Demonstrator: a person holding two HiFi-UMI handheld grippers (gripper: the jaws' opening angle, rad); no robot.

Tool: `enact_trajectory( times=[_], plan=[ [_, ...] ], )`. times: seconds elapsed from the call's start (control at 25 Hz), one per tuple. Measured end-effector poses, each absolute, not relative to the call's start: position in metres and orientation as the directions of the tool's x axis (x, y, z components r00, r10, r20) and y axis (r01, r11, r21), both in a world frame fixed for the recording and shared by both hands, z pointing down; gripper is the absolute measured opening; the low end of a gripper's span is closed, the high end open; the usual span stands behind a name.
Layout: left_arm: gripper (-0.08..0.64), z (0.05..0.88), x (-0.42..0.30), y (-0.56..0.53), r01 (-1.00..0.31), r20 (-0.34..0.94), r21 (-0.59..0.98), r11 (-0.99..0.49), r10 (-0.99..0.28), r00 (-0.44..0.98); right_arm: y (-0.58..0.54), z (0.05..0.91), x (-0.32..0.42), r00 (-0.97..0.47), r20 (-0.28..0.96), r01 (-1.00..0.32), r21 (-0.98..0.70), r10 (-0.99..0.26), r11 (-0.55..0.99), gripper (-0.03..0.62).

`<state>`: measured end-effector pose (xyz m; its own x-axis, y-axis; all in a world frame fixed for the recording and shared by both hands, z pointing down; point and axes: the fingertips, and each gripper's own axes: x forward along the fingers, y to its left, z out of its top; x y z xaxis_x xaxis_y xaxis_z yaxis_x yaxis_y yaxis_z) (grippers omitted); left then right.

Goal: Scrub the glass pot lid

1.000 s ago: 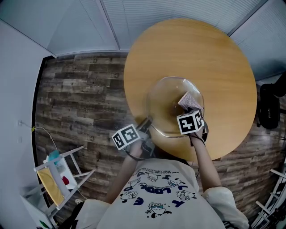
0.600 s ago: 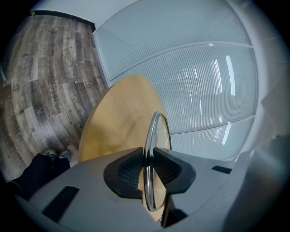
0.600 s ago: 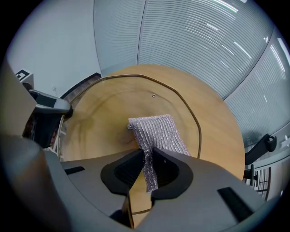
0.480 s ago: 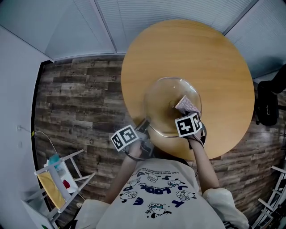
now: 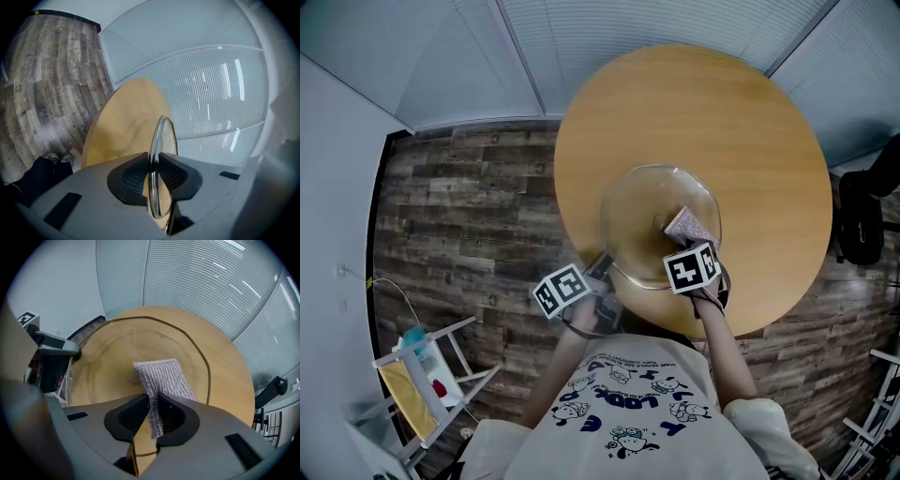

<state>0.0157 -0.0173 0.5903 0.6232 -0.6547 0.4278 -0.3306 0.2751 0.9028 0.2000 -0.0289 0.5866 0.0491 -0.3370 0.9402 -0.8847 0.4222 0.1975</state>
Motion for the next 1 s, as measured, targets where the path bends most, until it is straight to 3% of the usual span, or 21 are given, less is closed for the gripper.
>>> enact_trajectory(
  times=[1.0],
  plan=[
    [0.074,0.596,0.014,-0.015,-0.303,0.431,0.902,0.306,-0.667,0.608,-0.009,0.587,0.18,-0.013,0.957,-0.885,0.124,-0.29,0.449,0.074]
  ],
)
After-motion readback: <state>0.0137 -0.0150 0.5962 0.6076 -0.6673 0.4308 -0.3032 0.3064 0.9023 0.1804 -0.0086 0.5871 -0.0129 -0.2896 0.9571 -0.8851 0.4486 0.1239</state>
